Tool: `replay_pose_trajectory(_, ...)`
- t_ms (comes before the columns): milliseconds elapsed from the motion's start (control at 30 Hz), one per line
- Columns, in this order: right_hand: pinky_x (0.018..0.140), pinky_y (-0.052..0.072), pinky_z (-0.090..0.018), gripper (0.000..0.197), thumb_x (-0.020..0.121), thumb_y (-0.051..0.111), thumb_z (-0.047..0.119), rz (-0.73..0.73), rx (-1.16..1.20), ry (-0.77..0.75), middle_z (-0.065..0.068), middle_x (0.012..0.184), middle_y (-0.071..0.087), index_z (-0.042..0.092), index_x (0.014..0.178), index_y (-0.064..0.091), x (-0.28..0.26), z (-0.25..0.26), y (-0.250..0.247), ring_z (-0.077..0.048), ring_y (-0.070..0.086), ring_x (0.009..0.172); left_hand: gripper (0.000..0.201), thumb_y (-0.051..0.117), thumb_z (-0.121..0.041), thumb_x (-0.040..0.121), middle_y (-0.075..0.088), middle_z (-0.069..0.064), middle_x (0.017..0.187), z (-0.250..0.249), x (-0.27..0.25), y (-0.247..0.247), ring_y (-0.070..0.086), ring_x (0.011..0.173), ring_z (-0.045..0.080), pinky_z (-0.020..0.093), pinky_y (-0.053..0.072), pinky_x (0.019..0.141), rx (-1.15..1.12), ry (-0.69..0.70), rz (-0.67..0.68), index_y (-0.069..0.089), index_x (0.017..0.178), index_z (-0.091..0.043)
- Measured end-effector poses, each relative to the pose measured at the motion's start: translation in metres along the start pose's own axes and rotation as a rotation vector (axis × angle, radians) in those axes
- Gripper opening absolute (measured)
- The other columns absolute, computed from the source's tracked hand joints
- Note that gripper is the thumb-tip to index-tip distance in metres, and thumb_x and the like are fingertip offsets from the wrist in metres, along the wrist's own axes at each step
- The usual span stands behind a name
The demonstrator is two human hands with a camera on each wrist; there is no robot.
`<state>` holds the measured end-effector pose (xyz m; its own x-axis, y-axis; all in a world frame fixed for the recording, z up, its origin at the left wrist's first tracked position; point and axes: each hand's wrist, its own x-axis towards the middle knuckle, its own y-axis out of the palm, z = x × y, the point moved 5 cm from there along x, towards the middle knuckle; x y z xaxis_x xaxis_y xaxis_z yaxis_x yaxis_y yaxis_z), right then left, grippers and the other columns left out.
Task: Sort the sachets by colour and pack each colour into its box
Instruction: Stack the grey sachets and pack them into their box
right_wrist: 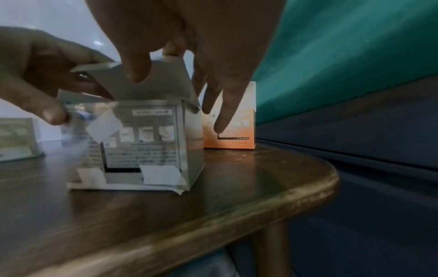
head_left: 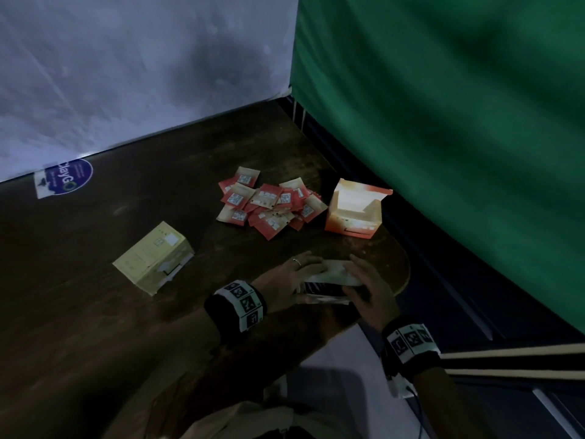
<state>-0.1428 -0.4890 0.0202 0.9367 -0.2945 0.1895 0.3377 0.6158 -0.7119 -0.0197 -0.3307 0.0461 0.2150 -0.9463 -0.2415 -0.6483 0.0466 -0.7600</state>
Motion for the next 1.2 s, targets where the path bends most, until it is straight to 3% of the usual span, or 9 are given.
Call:
replay_pose_trajectory(167, 0.094, 0.036, -0.005, 0.035, 0.081, 0.060, 0.022, -0.141, -0.009, 0.062, -0.014, 0.121, 0.057, 0.009, 0.114, 0.066, 0.001, -0.001, -0.009, -0.002, 0.047, 0.109, 0.080, 0.058, -0.030, 0.091, 0.003, -0.008, 0.159, 0.003, -0.001, -0.001, 0.001, 0.145, 0.009, 0.030, 0.012, 0.111, -0.146, -0.036, -0.038, 0.004, 0.151, -0.029)
replay_pose_trajectory(233, 0.092, 0.034, 0.000, 0.033, 0.082, 0.059, 0.021, -0.166, 0.028, 0.092, -0.010, 0.116, 0.059, 0.010, 0.112, 0.067, 0.003, -0.001, -0.011, 0.000, 0.050, 0.106, 0.081, 0.055, -0.021, 0.092, 0.014, -0.003, 0.157, 0.010, -0.001, -0.004, 0.016, 0.143, 0.012, 0.029, 0.021, 0.112, -0.322, -0.110, -0.084, -0.001, 0.150, -0.028)
replay_pose_trajectory(367, 0.089, 0.034, 0.002, 0.033, 0.082, 0.057, 0.027, -0.182, 0.048, 0.081, -0.004, 0.111, 0.059, 0.011, 0.110, 0.067, 0.008, 0.003, -0.013, -0.002, 0.052, 0.102, 0.066, 0.051, -0.015, 0.094, 0.035, -0.003, 0.147, 0.017, 0.002, -0.001, 0.037, 0.132, 0.012, 0.023, 0.039, 0.102, -0.428, -0.163, -0.096, 0.016, 0.149, -0.025)
replay_pose_trajectory(567, 0.092, 0.034, -0.001, 0.050, 0.080, 0.055, 0.047, -0.093, 0.057, 0.054, 0.002, 0.124, 0.042, 0.017, 0.120, 0.052, 0.000, 0.006, 0.001, -0.002, 0.042, 0.113, 0.050, 0.074, -0.016, 0.078, 0.055, 0.004, 0.125, 0.025, 0.015, -0.005, 0.053, 0.115, 0.016, 0.030, 0.045, 0.098, -0.320, -0.168, -0.286, 0.056, 0.125, -0.015)
replay_pose_trajectory(733, 0.095, 0.045, -0.030, 0.036, 0.096, 0.046, 0.035, -0.116, 0.026, 0.259, -0.004, 0.120, 0.036, 0.013, 0.122, 0.058, -0.007, -0.006, 0.007, -0.013, 0.044, 0.107, 0.035, 0.061, -0.001, 0.085, 0.063, 0.000, 0.122, 0.034, 0.013, -0.013, 0.056, 0.115, 0.010, 0.010, 0.038, 0.094, -0.344, -0.229, -0.331, 0.066, 0.117, -0.013)
replay_pose_trajectory(900, 0.073, 0.038, 0.000, 0.067, 0.089, 0.034, 0.066, -0.126, -0.030, 0.125, 0.001, 0.103, 0.047, 0.013, 0.113, 0.067, -0.007, 0.002, 0.011, -0.012, 0.055, 0.089, 0.030, 0.056, -0.003, 0.091, 0.065, -0.005, 0.121, 0.043, 0.004, -0.022, 0.056, 0.115, 0.005, 0.010, 0.037, 0.098, -0.375, -0.279, -0.347, 0.069, 0.113, -0.017)
replay_pose_trajectory(1033, 0.086, 0.036, 0.001, 0.049, 0.085, 0.061, 0.043, -0.109, 0.013, 0.038, -0.002, 0.101, 0.059, 0.009, 0.119, 0.062, -0.002, 0.014, 0.012, -0.006, 0.055, 0.092, 0.041, 0.047, 0.005, 0.091, 0.061, -0.002, 0.127, 0.044, 0.001, -0.029, 0.054, 0.121, 0.010, 0.010, 0.034, 0.099, -0.352, -0.294, -0.310, 0.066, 0.119, -0.018)
replay_pose_trajectory(1133, 0.077, 0.050, -0.022, 0.042, 0.088, 0.053, 0.038, -0.065, 0.021, -0.039, -0.009, 0.092, 0.067, 0.009, 0.115, 0.065, 0.003, 0.019, 0.016, -0.021, 0.066, 0.081, 0.037, 0.040, 0.000, 0.095, 0.056, 0.000, 0.131, 0.037, -0.006, -0.032, 0.050, 0.124, 0.013, 0.019, 0.037, 0.103, -0.375, -0.304, -0.387, 0.063, 0.121, -0.014)
replay_pose_trajectory(1200, 0.074, 0.050, -0.027, 0.044, 0.081, 0.055, 0.030, -0.043, 0.020, -0.076, -0.011, 0.093, 0.067, 0.006, 0.118, 0.063, 0.004, 0.021, 0.018, -0.023, 0.066, 0.081, 0.031, 0.041, -0.009, 0.098, 0.054, 0.000, 0.133, 0.031, -0.013, -0.031, 0.049, 0.123, 0.013, 0.029, 0.039, 0.105, -0.381, -0.250, -0.434, 0.063, 0.119, -0.015)
